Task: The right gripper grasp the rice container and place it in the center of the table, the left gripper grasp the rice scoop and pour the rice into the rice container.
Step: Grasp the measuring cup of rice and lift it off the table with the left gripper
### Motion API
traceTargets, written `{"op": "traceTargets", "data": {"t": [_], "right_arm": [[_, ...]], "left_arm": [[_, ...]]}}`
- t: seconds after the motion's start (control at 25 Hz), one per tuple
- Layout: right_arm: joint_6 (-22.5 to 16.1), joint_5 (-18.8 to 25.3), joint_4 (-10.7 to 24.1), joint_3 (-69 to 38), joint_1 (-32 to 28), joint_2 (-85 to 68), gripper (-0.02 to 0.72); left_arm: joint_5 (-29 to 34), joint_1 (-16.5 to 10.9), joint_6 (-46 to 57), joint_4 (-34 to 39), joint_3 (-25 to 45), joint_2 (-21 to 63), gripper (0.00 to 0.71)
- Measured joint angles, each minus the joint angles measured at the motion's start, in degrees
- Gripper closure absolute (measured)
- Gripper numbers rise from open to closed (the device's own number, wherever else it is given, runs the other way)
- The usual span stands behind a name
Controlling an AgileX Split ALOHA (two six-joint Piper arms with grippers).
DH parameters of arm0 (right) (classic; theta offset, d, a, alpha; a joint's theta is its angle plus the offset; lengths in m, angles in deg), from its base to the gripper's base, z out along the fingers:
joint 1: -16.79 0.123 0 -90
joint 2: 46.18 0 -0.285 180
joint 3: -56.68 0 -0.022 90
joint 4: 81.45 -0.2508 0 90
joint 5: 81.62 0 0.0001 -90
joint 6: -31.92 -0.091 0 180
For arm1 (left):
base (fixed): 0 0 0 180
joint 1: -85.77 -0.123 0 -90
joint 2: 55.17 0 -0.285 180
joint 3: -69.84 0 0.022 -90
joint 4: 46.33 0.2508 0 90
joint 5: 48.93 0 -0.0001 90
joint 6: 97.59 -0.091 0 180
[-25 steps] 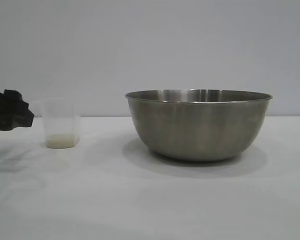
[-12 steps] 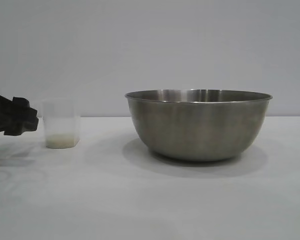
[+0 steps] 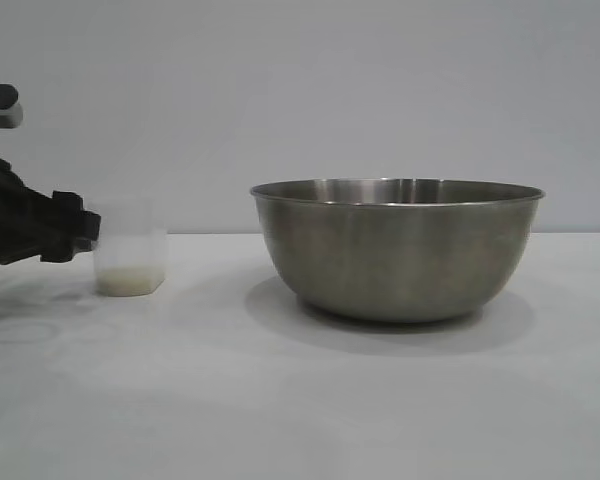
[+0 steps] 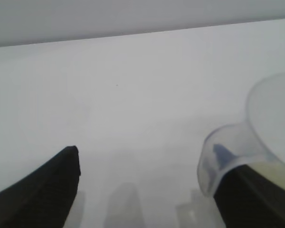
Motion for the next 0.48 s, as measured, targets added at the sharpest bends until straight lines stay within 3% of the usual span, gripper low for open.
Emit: {"op": "traceTargets", "data": {"t": [0.04,0.12,0.16,0.48], "right_arm": [[0.0,0.0,0.0,0.0,0.0,0.0,0.152],[0.0,0.0,0.0,0.0,0.0,0.0,0.152],[0.0,0.0,0.0,0.0,0.0,0.0,0.152],[0.0,0.0,0.0,0.0,0.0,0.0,0.152]], "left_arm": [[0.0,0.0,0.0,0.4,-0.1,0.0,0.639],[0.0,0.0,0.0,1.1,-0.1,0.0,0.634],[0.0,0.0,0.0,1.4,-0.1,0.0,0.710],[0.1,0.0,-4.3,7.6,-0.1,2.6,0.710]]}}
